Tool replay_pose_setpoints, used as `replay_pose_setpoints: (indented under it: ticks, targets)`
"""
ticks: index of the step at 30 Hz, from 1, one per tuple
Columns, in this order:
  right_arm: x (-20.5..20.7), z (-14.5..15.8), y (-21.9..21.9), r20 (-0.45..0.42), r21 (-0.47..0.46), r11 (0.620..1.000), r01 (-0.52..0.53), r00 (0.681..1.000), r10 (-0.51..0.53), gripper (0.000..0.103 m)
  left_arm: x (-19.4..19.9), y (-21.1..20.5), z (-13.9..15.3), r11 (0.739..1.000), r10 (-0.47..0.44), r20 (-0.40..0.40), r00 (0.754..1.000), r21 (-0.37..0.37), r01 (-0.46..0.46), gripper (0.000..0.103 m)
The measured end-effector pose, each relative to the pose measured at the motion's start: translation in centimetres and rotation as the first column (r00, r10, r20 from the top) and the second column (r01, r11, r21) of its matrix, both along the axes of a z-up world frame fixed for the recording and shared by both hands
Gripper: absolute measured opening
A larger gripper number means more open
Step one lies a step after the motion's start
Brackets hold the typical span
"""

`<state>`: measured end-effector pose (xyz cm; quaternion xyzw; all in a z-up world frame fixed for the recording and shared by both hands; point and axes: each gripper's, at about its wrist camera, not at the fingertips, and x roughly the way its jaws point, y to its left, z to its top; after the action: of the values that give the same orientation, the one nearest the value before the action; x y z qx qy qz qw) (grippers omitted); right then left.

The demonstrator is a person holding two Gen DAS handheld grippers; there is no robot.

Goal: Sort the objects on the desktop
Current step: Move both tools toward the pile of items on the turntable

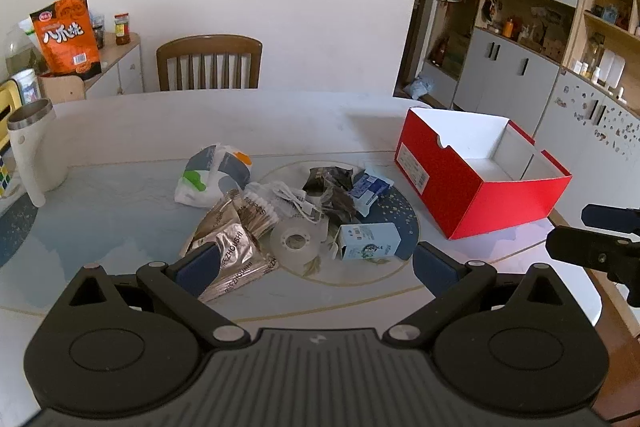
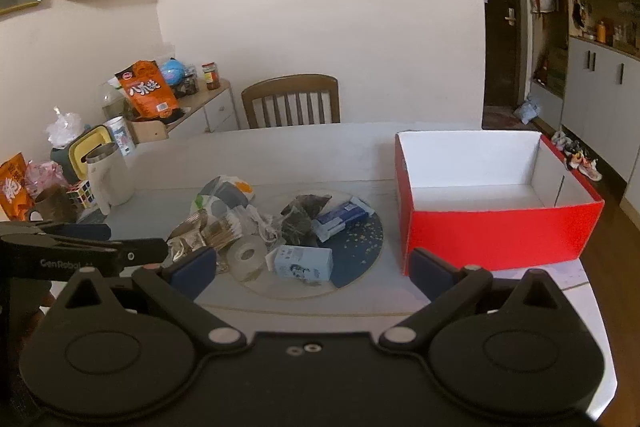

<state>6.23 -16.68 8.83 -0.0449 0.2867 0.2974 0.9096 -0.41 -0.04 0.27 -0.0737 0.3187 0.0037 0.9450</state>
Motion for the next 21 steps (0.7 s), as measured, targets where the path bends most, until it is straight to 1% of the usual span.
replay_pose_setpoints:
  ticks: [3,7,11,15,19,21]
  targets:
    - [0.3,-0.1,0.5,-0.007,0.001,1.0,-0.001,1.0,0.001,0.103,0.2,0.6,0.0,1.0,0.005,0.001,1.0,-0.004,-0.005,0.103]
    - [0.8,-0.4,1.1,-0.032,0.02,1.0,-0.022,0.999,0.023,0.103,1.0,1.3,-0.4,0.999,-0.017,0.009,1.0,-0.033,0.017,0.103]
    - [1.3,-1.1,2.7,-0.06,0.01,0.998,-0.061,0.996,0.062,0.102,1.5,2.0,-0.6,1.0,-0.028,0.017,0.999,-0.012,0.029,0.103]
    - [2.3,-2.1,4.1,-0.073,-0.004,1.0,-0.023,0.997,0.023,0.101,2.7,3.5,-1.4,1.0,-0.023,-0.011,1.0,-0.013,0.023,0.103]
    - [3.4,-3.2,5.2,-0.083,-0.027,1.0,0.002,0.997,-0.004,0.1,3.8,5.0,-2.4,1.0,-0.014,-0.011,1.0,0.026,0.015,0.103]
    - [4.0,-3.8,5.9,-0.082,-0.042,0.999,0.008,0.997,-0.012,0.1,4.5,5.7,-2.9,0.999,-0.011,-0.017,1.0,0.033,0.011,0.103]
